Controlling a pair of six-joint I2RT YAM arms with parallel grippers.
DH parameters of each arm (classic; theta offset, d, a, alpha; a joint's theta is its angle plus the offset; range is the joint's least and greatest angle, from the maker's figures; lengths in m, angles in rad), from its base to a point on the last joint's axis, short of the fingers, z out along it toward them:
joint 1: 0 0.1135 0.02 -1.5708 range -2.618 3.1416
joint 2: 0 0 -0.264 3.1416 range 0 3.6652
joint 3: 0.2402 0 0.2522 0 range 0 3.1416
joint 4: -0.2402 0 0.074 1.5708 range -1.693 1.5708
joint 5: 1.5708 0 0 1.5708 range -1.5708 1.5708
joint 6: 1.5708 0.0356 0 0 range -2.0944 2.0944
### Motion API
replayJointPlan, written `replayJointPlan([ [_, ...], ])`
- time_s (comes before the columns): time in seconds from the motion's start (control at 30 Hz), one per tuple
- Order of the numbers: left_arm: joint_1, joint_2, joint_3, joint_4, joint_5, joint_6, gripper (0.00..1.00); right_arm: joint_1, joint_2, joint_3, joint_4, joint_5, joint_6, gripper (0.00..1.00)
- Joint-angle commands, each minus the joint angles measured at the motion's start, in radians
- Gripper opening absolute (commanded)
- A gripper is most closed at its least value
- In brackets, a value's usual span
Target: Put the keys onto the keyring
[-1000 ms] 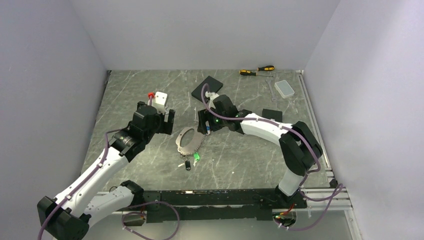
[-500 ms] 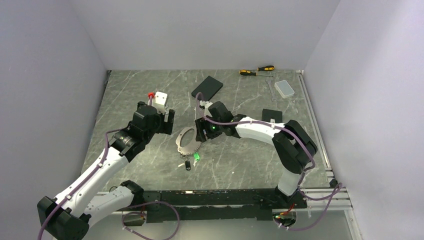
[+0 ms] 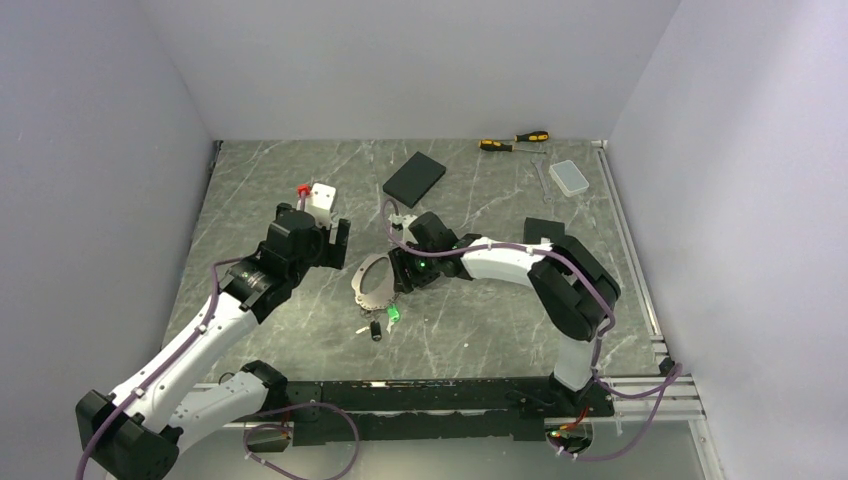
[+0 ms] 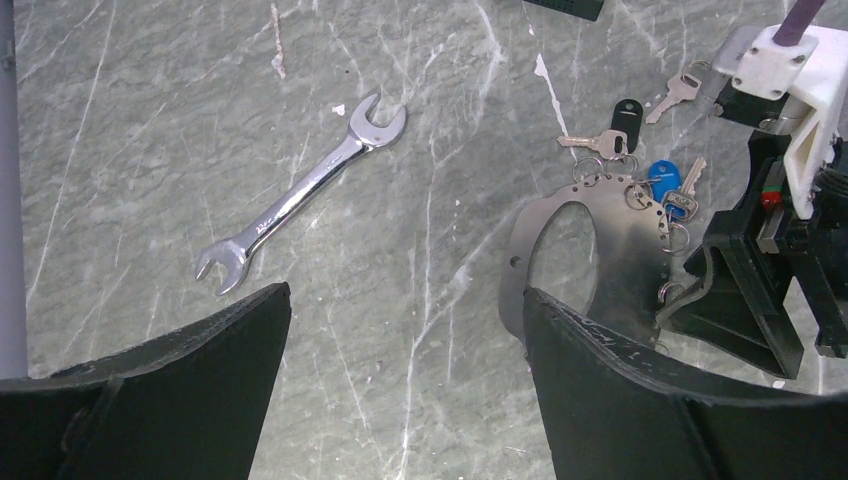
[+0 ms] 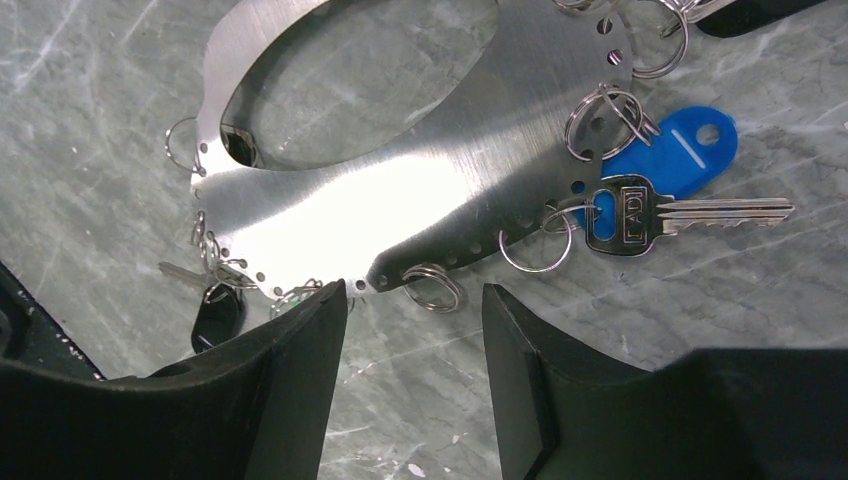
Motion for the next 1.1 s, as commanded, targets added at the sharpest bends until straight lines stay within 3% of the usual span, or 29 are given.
replayJointPlan([
  [0.0, 0.003, 0.004, 0.029, 0.032, -0.011, 0.014, 0.9, 0.002, 0.016, 0.01, 0.014, -0.001, -0.039, 0.55],
  [0.27, 0.002, 0.009, 0.029, 0.032, -0.009, 0.014, 0.9, 0.002, 0.041, -0.006, 0.037, -0.028, -0.064, 0.5],
  [0.4, 0.004, 0.012, 0.031, 0.032, -0.008, 0.014, 0.89, 0.001, 0.056, -0.004, 0.043, -0.038, -0.067, 0.27],
  [0.67, 0.003, 0.015, 0.03, 0.032, -0.003, 0.015, 0.89, 0.002, 0.025, 0.012, 0.021, -0.043, -0.071, 0.0],
  [1.07, 0.002, 0.015, 0.033, 0.031, 0.004, 0.014, 0.89, 0.002, -0.106, 0.05, -0.03, -0.041, -0.07, 0.0],
])
